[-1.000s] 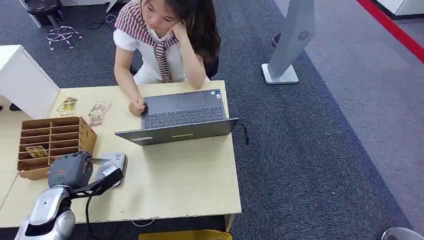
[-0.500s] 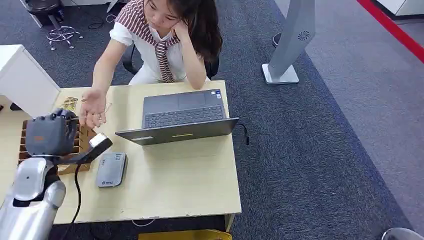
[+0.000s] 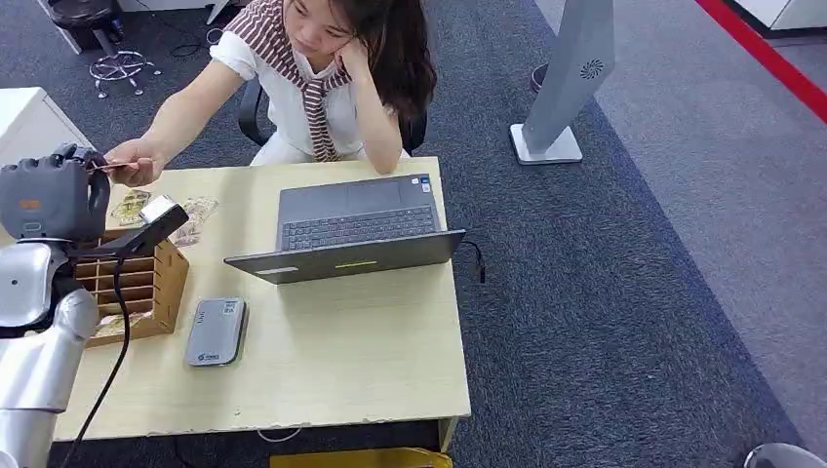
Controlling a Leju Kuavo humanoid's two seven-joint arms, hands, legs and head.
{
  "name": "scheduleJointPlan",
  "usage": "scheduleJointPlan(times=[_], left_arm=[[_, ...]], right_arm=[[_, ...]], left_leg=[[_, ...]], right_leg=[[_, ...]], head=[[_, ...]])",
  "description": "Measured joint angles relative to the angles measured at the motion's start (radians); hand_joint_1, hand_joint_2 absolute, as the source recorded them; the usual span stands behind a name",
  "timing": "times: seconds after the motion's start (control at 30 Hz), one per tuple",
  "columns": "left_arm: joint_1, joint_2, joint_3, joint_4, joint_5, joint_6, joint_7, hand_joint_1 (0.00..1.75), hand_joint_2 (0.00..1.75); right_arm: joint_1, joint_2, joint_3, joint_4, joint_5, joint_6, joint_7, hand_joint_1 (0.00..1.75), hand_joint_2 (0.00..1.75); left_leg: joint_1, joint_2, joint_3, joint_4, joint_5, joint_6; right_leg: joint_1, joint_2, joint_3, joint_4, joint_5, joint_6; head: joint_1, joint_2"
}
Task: Pass the card to the sensor for recognition and then transmit it.
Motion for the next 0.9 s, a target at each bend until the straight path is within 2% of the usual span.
scheduleJointPlan(times=[0.27, 0.33, 0.43, 0.53, 0.9], left_arm=[[-0.004, 0.0, 0.0, 0.024, 0.001, 0.016, 0.008, 0.0, 1.75], [0.018, 0.002, 0.001, 0.042, 0.002, 0.101, 0.02, 0.0, 1.75], [0.104, 0.0, 0.006, -0.052, 0.009, 0.124, 0.002, 0.0, 1.75], [0.152, -0.001, 0.008, -0.109, 0.01, 0.127, 0.002, 0.0, 1.75], [0.198, -0.001, 0.026, -0.184, 0.012, 0.129, -0.008, 0.0, 1.75]], right_arm=[[0.0, 0.0, 0.0, 0.0, 0.0, 0.0, 0.0, 0.0, 1.75], [0.0, 0.0, 0.0, 0.0, -0.005, -0.002, 0.011, 0.0, 1.75], [0.001, 0.0, 0.0, 0.0, -0.019, -0.008, 0.025, 0.0, 1.75], [0.001, 0.0, 0.0, 0.0, -0.019, -0.012, 0.026, 0.0, 1.75], [0.0, 0.0, 0.0, 0.0, -0.019, -0.013, 0.028, 0.0, 1.75]], left_leg=[[0.0, 0.0, 0.0, 0.0, 0.0, 0.0], [0.0, 0.0, 0.0, 0.0, 0.0, 0.0], [0.0, 0.0, 0.0, 0.0, -0.001, 0.001], [0.0, 0.0, 0.0, 0.0, -0.001, 0.001], [0.0, 0.0, -0.001, 0.0, -0.001, 0.001]], right_leg=[[0.0, 0.0, 0.0, 0.0, 0.0, 0.0], [0.0, 0.0, 0.0, 0.0, 0.0, 0.0], [0.0, 0.0, 0.0, 0.0, -0.001, 0.001], [0.0, 0.0, 0.0, 0.0, -0.001, 0.001], [0.0, 0.0, 0.0, 0.0, -0.001, 0.001]], head=[[0.0, 0.0], [0.0, 0.0], [0.0, 0.0], [0.0, 0.0], [0.0, 0.0]])
